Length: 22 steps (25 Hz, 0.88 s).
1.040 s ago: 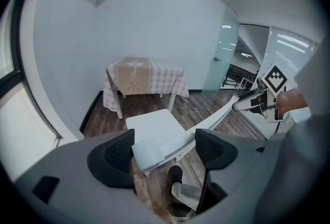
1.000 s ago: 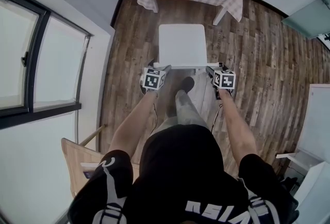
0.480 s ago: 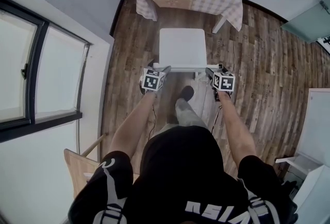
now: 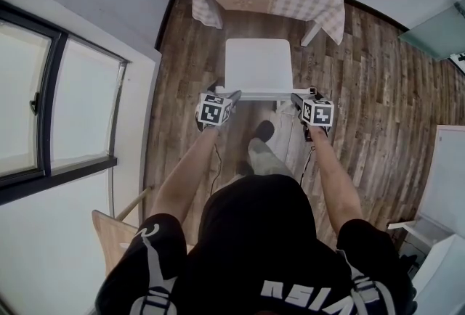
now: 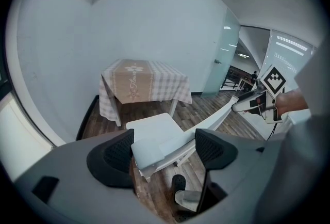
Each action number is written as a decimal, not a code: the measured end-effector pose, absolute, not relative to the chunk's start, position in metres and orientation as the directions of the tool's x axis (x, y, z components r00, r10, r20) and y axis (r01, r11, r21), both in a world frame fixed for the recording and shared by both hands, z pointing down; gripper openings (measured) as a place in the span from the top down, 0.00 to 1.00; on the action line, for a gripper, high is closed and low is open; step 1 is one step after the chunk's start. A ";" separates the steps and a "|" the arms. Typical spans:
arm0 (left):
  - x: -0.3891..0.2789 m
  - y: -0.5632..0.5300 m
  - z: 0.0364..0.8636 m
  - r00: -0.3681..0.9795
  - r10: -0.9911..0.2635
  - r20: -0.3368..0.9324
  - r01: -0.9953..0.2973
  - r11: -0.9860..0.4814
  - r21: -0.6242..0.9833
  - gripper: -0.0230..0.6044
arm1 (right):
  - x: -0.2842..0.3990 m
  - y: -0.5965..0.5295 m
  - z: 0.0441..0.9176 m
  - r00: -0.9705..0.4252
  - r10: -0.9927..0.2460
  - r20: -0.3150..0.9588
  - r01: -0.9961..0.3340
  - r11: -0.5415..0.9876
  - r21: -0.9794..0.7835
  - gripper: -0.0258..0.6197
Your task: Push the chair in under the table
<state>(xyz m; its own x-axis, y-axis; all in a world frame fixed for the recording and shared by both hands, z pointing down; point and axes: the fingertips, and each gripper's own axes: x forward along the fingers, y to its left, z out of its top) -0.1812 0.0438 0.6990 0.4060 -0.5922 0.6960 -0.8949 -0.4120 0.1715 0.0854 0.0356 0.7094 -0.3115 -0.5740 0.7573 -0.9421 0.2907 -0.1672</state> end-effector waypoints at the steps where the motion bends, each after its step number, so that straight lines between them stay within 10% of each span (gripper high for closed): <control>1: -0.180 0.043 0.699 0.406 -0.592 0.696 -0.896 -0.410 0.173 0.36 | 0.086 0.035 0.710 -0.315 -0.573 0.757 -0.941 0.290 -0.171 0.33; 22: -0.158 0.065 0.724 0.348 -0.559 0.752 -0.927 -0.323 0.189 0.36 | 0.111 0.046 0.729 -0.284 -0.510 0.812 -0.947 0.280 -0.155 0.33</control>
